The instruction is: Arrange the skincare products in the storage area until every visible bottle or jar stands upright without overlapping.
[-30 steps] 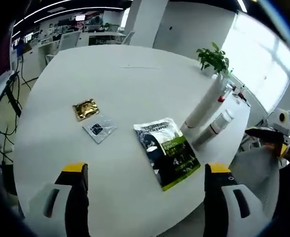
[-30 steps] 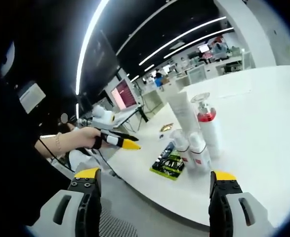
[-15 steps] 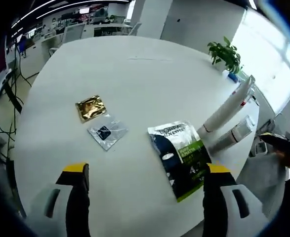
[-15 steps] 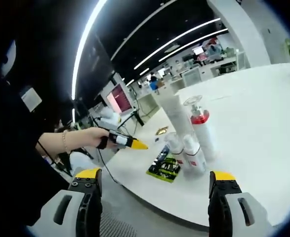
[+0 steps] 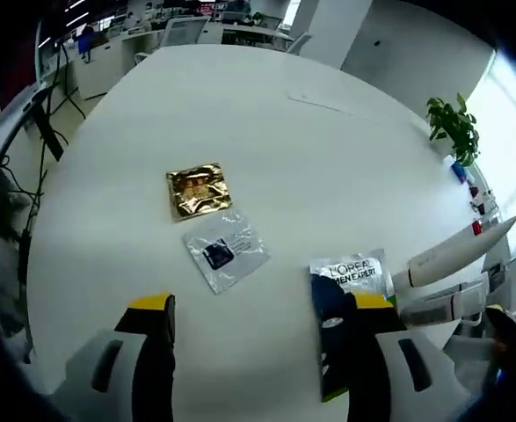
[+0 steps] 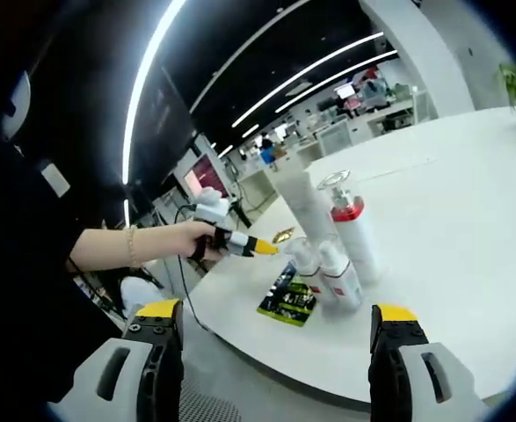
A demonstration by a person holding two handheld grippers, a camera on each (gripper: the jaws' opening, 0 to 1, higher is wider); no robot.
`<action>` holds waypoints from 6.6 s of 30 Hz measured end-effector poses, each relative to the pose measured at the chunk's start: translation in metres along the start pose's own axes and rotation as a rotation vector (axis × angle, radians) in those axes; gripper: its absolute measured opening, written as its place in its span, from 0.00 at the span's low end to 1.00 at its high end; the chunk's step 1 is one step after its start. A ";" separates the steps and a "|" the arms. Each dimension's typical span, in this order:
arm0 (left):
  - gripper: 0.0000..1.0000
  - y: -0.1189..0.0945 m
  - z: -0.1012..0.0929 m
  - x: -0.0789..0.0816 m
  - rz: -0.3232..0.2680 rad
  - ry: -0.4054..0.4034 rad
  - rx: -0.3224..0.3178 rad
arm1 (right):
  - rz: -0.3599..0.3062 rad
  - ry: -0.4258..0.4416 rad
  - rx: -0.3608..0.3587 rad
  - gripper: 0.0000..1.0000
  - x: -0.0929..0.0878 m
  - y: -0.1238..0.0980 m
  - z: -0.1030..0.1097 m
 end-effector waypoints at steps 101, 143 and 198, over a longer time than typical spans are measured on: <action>0.36 -0.153 -0.089 -0.022 -0.563 0.352 -0.135 | -0.012 -0.005 0.071 0.84 0.003 0.000 0.011; 0.36 -0.195 -0.175 -0.078 -0.586 0.709 -0.350 | -0.181 0.325 0.276 0.06 0.030 0.045 0.050; 0.00 -0.173 -0.139 -0.085 -0.281 -0.075 -0.824 | -0.099 0.301 0.360 0.00 0.034 0.024 0.040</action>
Point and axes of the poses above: the point that each gripper's makers call its tool centre point, and the gripper's own axes: y roughly forward along the fingers, z roughly to its left, x roughly out of its top, the point moved 9 cm from there along -y, roughly backward along the fingers, and after that the axes turned 7 degrees about -z, right-handed, at the moved point
